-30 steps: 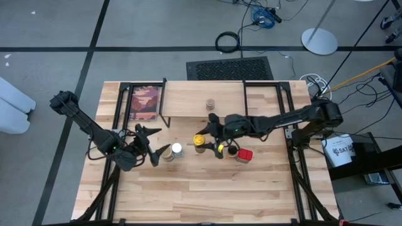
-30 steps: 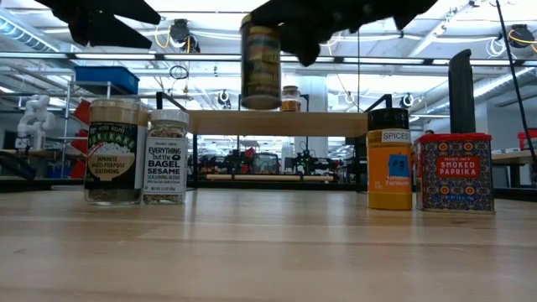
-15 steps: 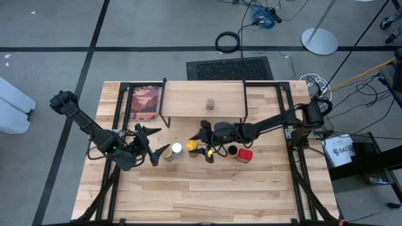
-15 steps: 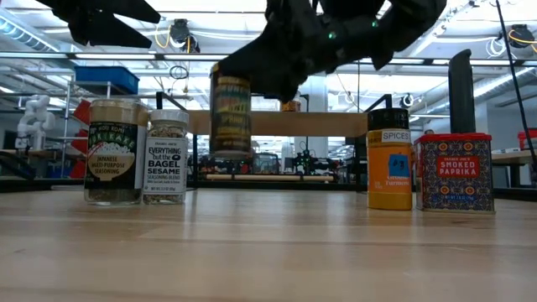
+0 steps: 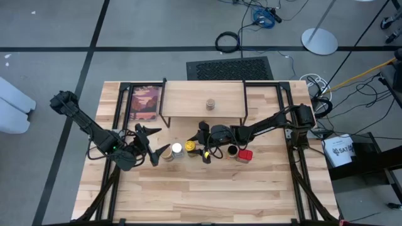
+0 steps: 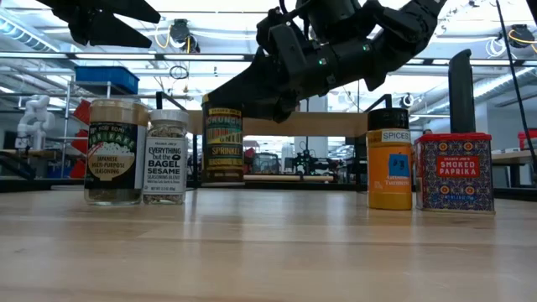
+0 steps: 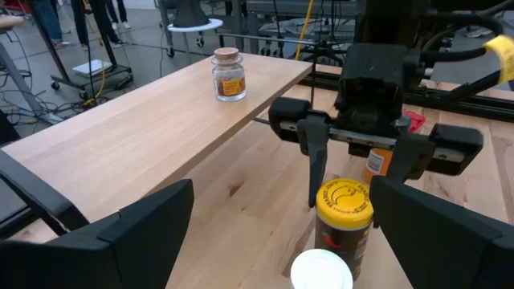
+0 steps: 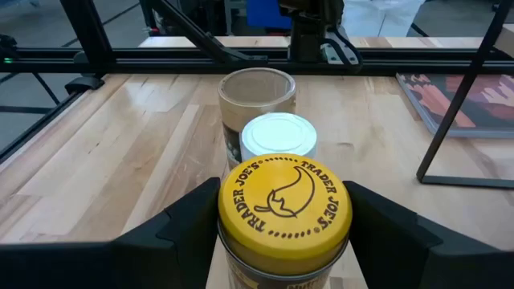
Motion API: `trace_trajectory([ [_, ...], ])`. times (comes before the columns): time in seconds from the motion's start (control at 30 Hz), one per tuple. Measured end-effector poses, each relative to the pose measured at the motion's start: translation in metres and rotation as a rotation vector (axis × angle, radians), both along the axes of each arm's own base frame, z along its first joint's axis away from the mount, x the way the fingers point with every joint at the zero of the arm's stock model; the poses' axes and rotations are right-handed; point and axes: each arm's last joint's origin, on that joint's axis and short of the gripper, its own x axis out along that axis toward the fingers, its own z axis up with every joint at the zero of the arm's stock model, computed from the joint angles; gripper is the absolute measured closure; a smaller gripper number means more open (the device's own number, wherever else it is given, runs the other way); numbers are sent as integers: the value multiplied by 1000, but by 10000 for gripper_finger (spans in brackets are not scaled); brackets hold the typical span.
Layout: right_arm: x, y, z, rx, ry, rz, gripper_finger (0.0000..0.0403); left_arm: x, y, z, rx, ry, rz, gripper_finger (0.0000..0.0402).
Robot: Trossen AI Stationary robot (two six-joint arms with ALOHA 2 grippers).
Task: Shelf spices
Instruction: Remove the yellow seasoning bottle from the shelf
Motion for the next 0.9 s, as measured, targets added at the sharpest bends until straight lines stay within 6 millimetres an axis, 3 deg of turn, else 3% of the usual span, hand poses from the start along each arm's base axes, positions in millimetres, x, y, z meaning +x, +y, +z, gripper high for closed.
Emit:
trace_trajectory([
  [0.53,2,0,-4,-23,-15,8,173,0,0,0,0,1,0,15],
  [0.9,1,13,-4,-92,-19,12,173,0,0,0,0,0,0,15],
])
